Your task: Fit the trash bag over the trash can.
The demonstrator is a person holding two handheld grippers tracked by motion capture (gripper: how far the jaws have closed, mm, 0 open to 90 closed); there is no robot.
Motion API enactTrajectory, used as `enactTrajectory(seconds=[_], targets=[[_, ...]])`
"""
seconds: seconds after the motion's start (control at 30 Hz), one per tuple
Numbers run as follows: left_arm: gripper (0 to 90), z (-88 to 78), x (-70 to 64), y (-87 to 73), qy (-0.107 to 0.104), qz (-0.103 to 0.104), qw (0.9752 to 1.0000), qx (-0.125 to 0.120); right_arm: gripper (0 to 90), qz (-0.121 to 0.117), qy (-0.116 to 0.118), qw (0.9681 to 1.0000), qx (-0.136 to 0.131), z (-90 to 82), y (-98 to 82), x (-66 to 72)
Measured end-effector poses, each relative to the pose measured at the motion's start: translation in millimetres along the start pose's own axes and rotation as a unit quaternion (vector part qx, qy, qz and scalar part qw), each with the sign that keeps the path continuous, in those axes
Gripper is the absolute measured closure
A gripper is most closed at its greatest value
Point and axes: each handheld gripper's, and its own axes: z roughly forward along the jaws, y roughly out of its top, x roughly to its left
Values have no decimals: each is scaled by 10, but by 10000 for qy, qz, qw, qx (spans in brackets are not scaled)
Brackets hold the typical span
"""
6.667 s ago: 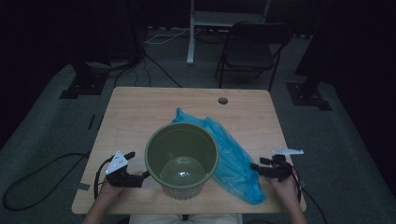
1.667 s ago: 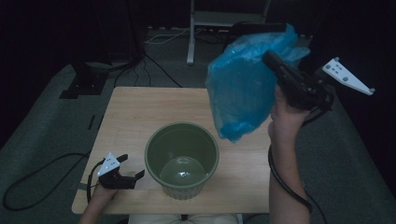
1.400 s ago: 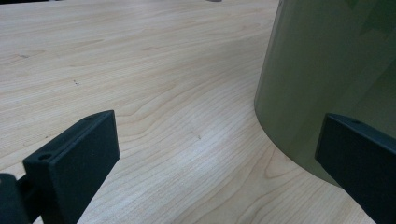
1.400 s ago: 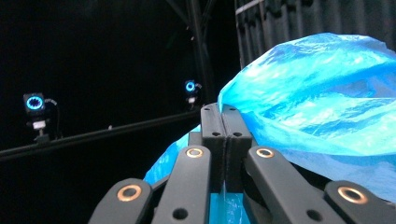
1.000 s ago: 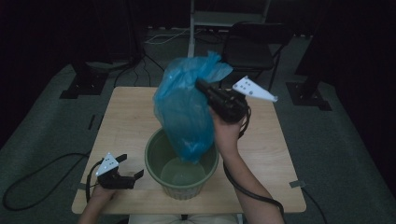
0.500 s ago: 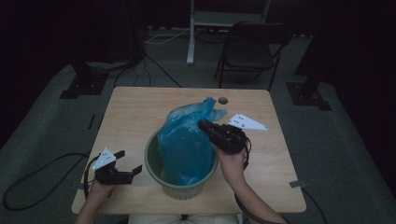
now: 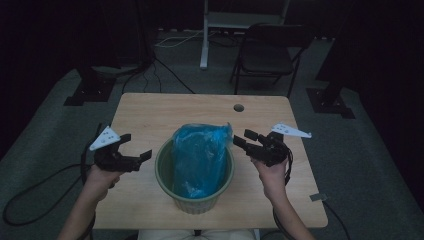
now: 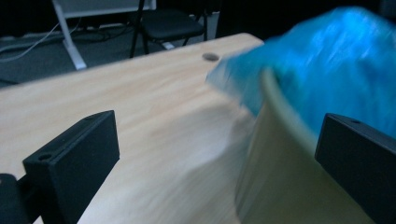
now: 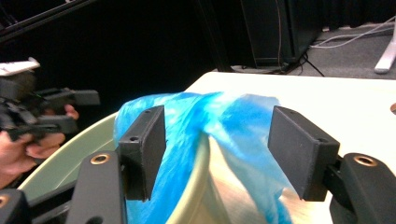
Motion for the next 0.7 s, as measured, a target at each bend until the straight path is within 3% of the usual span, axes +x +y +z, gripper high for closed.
enactTrajectory(seconds=[0.03,0.07,0.17,0.2,0.23,0.27,0.3,0.33,0.37,0.47,0.53,0.6,0.63,0.67,0.7], targets=[[4,0,0,0,0,0,10000,0,362,0,0,10000,0,0,0,0],[4,77,-98,205,-111,168,9998,64,354,9,79,10000,44,45,45,9],[4,215,-227,438,-364,427,9981,239,354,-110,119,9996,243,181,77,71],[4,215,-227,438,-364,427,9981,239,354,-121,159,9992,333,233,75,86],[4,338,-333,574,-548,501,9963,422,354,-142,171,9989,420,284,70,98],[4,338,-333,574,-548,501,9963,422,354,-142,171,9989,420,284,70,98],[5,486,-450,671,-712,554,9936,680,367,-173,193,9981,550,365,55,120],[57,486,-450,671,-712,554,9936,680,367,-173,193,9981,550,365,55,120],[138,621,-560,730,-680,612,9927,786,447,-298,127,9976,606,426,37,138],[146,825,-673,782,-570,746,9898,1072,523,-311,146,9974,628,484,34,124],[146,942,-727,803,-484,921,9860,1305,553,-334,173,9972,646,522,38,116],[147,1000,-746,809,-417,969,9846,1394,581,-367,176,9970,653,553,40,120],[159,1104,-783,815,-299,1072,9813,1568,589,-391,181,9968,675,568,42,124],[167,1104,-783,815,-299,1072,9813,1568,589,-391,181,9968,675,568,42,124],[245,1171,-807,821,-244,1166,9796,1618,643,-442,162,9965,689,593,43,129]])
